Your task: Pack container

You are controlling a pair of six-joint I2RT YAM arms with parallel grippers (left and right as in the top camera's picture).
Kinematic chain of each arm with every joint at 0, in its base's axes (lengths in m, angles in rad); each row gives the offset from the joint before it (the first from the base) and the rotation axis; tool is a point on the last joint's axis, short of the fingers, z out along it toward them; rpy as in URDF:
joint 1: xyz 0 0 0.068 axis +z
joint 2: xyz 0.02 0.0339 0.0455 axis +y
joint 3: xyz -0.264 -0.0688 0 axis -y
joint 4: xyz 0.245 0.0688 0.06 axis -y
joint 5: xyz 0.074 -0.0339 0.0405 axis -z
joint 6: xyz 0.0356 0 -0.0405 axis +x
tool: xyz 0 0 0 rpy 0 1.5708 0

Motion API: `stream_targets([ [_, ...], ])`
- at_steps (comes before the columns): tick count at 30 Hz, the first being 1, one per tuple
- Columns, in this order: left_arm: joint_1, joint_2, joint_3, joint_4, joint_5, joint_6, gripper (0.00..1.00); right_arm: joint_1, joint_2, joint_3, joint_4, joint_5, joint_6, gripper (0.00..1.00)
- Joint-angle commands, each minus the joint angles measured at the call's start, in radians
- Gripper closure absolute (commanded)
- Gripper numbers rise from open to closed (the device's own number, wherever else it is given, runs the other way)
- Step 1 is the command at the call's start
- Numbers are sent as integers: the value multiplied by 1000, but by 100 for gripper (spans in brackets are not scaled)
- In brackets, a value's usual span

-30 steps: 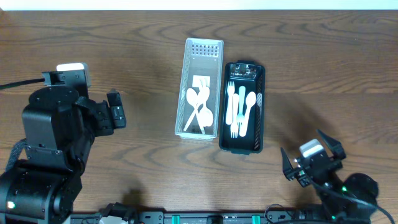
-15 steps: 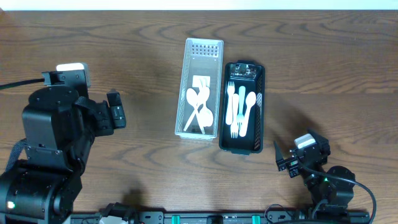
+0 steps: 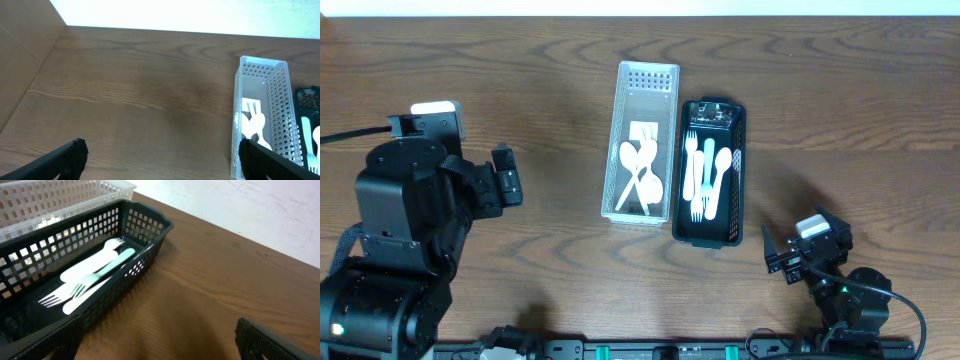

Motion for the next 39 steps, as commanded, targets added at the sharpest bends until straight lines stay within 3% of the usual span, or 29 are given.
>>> stream_targets([
  [1,8,-2,7,-2,-13,-2,2,2,-8,-6,3,3,21,1],
  [18,8,-6,6,-7,-13,-2,2,2,-8,-6,3,3,21,1],
  [26,57,-135,-57,-31,-13,5,2,2,-8,-6,3,3,21,1],
  [33,163,-344,-293,154,-12,5,2,2,-8,-6,3,3,21,1],
  [39,171,-545,-628,383,-12,2,2,2,-8,-6,3,3,21,1],
])
